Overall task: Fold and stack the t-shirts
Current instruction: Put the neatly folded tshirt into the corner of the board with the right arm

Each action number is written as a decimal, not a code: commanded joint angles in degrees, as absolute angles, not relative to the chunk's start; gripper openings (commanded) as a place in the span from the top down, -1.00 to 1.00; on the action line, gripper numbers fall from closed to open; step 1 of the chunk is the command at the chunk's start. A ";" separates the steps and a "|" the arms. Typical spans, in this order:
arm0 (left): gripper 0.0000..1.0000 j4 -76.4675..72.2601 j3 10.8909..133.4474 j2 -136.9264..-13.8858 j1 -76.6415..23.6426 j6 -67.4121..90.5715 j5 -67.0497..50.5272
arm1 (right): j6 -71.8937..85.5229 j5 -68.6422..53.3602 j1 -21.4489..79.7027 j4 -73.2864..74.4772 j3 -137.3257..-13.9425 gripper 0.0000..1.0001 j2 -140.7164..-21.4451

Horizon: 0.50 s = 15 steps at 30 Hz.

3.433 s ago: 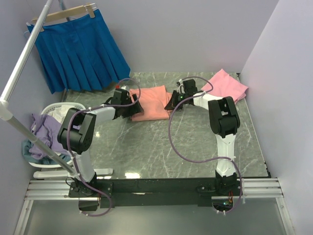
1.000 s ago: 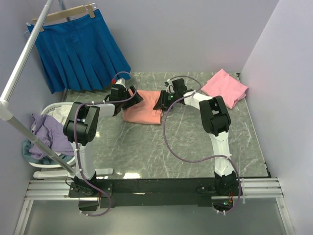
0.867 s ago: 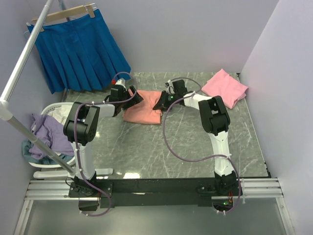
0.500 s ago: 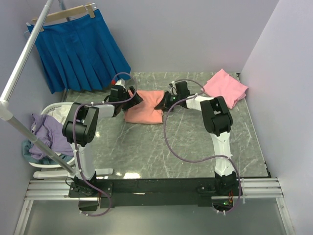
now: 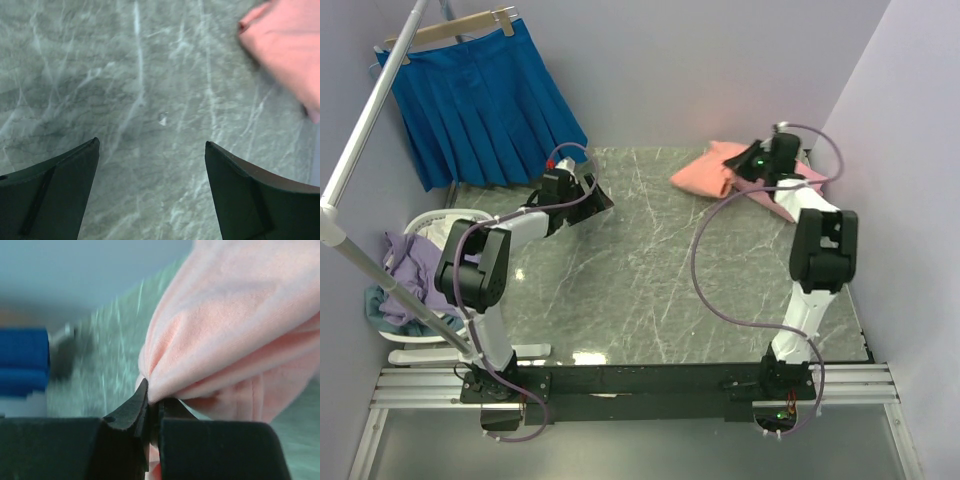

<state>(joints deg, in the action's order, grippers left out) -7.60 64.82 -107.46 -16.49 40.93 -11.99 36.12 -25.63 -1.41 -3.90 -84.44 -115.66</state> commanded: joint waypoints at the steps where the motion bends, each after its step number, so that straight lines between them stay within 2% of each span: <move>1: -0.83 -7.65 65.83 -102.75 -16.79 39.81 -13.10 | 37.35 -18.91 -5.79 -16.50 -79.90 1.00 -108.29; 10: -0.84 -6.77 66.09 -101.78 -16.79 39.55 -12.66 | 36.30 -2.48 -13.62 -17.67 -76.38 1.00 -110.48; 15: -0.84 -6.60 66.18 -102.39 -16.79 39.73 -13.18 | 34.64 -0.09 -15.56 -17.67 -75.58 1.00 -109.86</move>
<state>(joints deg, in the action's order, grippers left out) -6.26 64.84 -104.07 -16.53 40.71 -12.19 36.69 -6.70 -14.02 -13.72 -74.43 -110.39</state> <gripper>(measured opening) 0.919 0.055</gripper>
